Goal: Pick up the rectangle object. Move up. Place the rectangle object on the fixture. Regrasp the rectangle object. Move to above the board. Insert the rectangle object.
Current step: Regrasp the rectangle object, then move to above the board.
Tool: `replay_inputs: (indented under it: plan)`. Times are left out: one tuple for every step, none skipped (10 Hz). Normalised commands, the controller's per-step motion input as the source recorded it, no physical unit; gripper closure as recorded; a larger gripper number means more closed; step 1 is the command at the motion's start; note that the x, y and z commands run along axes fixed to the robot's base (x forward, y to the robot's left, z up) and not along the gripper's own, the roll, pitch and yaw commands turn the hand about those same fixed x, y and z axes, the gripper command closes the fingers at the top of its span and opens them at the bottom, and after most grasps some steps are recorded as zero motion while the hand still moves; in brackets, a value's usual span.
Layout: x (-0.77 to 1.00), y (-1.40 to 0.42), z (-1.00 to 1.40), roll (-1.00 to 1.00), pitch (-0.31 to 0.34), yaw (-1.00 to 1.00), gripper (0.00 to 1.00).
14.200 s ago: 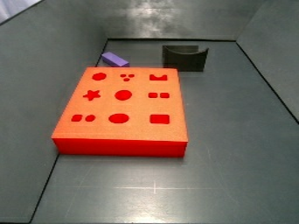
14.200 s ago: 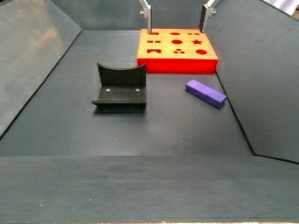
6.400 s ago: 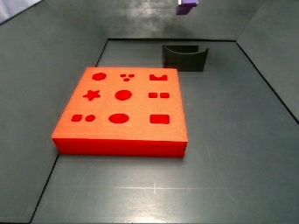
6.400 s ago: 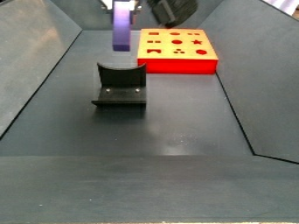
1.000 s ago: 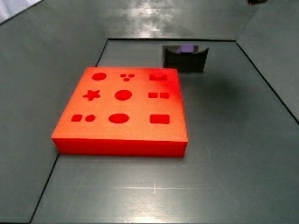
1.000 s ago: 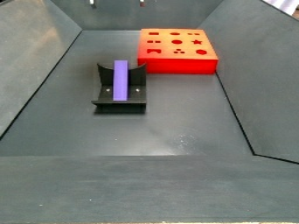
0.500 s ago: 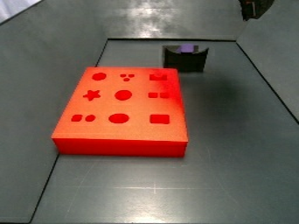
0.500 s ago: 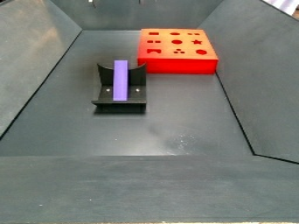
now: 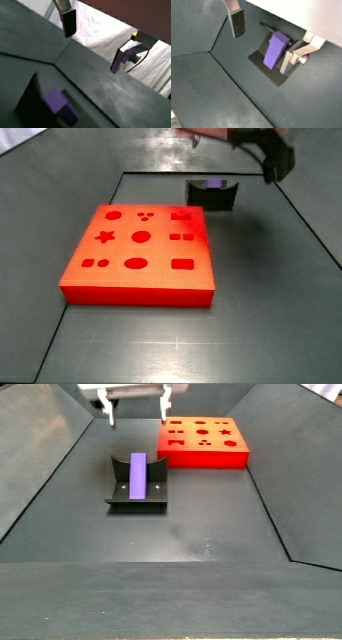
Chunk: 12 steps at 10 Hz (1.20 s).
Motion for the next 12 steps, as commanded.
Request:
replay_inputs:
  plan:
    - [0.07,0.05,-1.0,0.05,-0.089,0.04,0.0]
    - [0.08,0.05,-1.0,0.05,-0.084,0.01,0.0]
    - [0.09,0.04,-1.0,0.05,-0.077,0.0,0.0]
    - [0.1,0.04,-1.0,0.06,-0.06,-0.02,0.0]
    - [0.11,0.03,-0.92,0.05,-0.04,-0.02,0.0]
    - [0.1,0.02,-0.78,0.06,-0.025,-0.02,0.0]
    - [0.08,0.01,-0.63,0.05,-0.014,-0.02,0.0]
    - [0.07,0.01,-0.49,0.05,-0.012,-0.01,0.0]
    - [0.07,0.01,-0.3,0.05,-0.014,0.0,0.0]
    - [0.04,0.0,-0.19,0.04,0.0,0.02,0.0]
    - [0.0,0.0,0.0,0.0,0.0,0.0,1.0]
    - [0.01,-0.04,1.0,-0.31,0.092,0.02,1.0]
